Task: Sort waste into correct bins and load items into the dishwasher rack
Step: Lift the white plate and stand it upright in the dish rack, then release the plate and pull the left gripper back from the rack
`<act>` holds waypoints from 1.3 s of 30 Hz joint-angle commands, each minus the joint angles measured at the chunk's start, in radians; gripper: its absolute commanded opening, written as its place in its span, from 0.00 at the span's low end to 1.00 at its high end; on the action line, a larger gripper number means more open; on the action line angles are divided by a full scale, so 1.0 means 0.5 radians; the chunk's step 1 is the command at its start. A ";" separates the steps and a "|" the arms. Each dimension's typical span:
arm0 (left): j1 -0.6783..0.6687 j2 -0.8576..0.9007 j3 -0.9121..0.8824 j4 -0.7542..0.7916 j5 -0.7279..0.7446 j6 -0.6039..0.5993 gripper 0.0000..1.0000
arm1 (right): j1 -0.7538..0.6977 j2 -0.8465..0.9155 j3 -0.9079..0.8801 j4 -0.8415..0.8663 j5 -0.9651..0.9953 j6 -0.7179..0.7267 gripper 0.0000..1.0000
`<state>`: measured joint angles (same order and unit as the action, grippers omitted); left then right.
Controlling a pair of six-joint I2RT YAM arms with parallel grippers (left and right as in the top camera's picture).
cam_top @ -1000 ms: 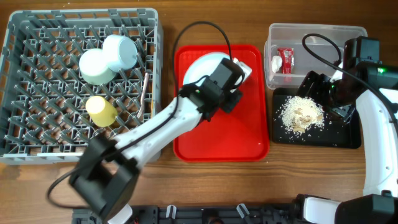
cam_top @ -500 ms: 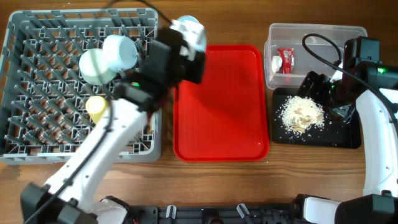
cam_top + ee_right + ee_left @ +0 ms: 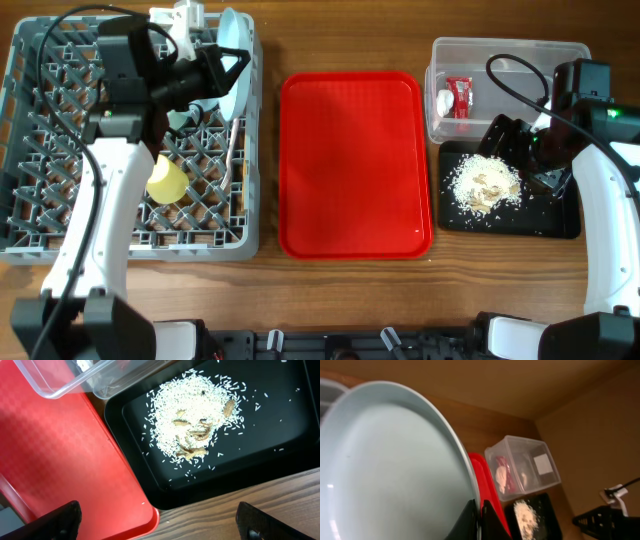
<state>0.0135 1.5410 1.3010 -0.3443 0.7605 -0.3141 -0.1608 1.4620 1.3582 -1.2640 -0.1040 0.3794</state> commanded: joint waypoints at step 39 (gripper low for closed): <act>0.009 -0.045 0.043 -0.982 -1.371 0.134 1.00 | 0.379 -0.039 0.018 0.805 -0.345 -0.335 1.00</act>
<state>0.0616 1.5257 1.3090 -0.7616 0.3035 -0.2695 -0.0555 1.4620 1.3582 -0.9512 -0.2436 0.2344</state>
